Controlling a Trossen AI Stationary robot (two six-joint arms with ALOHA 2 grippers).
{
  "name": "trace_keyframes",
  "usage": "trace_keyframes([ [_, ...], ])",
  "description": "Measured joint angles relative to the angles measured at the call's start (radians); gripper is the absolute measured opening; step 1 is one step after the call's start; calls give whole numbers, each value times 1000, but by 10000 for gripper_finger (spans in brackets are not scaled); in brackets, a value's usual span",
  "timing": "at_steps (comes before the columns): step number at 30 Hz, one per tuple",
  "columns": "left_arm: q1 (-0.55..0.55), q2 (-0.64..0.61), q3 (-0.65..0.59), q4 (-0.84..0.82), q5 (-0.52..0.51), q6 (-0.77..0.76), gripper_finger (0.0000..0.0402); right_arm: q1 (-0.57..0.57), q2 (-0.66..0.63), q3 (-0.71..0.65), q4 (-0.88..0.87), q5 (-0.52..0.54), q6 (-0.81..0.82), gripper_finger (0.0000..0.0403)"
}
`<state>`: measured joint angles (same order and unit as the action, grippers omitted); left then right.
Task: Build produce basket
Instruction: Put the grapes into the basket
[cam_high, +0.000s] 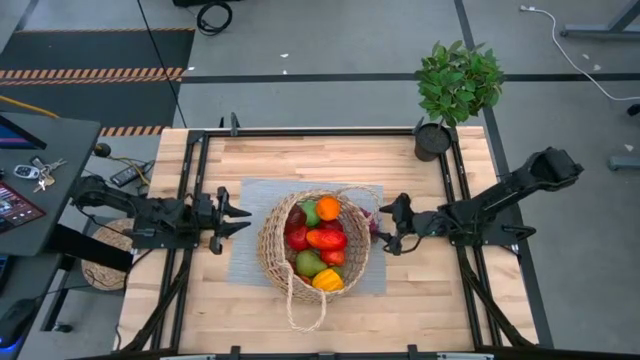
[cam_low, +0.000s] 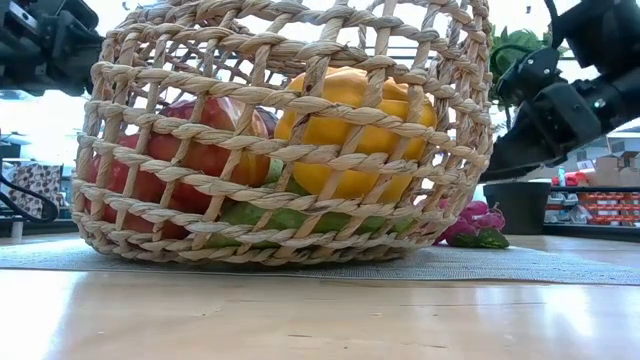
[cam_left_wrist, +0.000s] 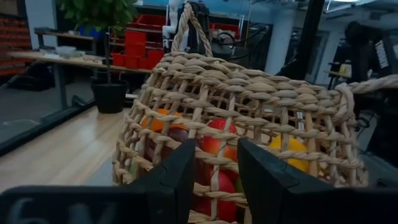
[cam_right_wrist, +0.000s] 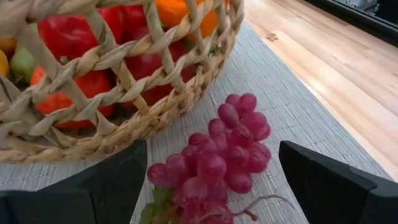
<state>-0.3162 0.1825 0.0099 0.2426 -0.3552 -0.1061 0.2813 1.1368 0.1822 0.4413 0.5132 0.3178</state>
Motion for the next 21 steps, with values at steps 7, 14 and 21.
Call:
trace_keyframes([
  [7,0,0,0,0,-19,65,125,-1,151,0,171,20,-74,367],
  [14,0,0,0,1,-19,51,127,-14,263,0,239,15,-93,367],
  [21,0,0,0,0,-19,40,126,-83,343,0,281,-25,-75,364],
])
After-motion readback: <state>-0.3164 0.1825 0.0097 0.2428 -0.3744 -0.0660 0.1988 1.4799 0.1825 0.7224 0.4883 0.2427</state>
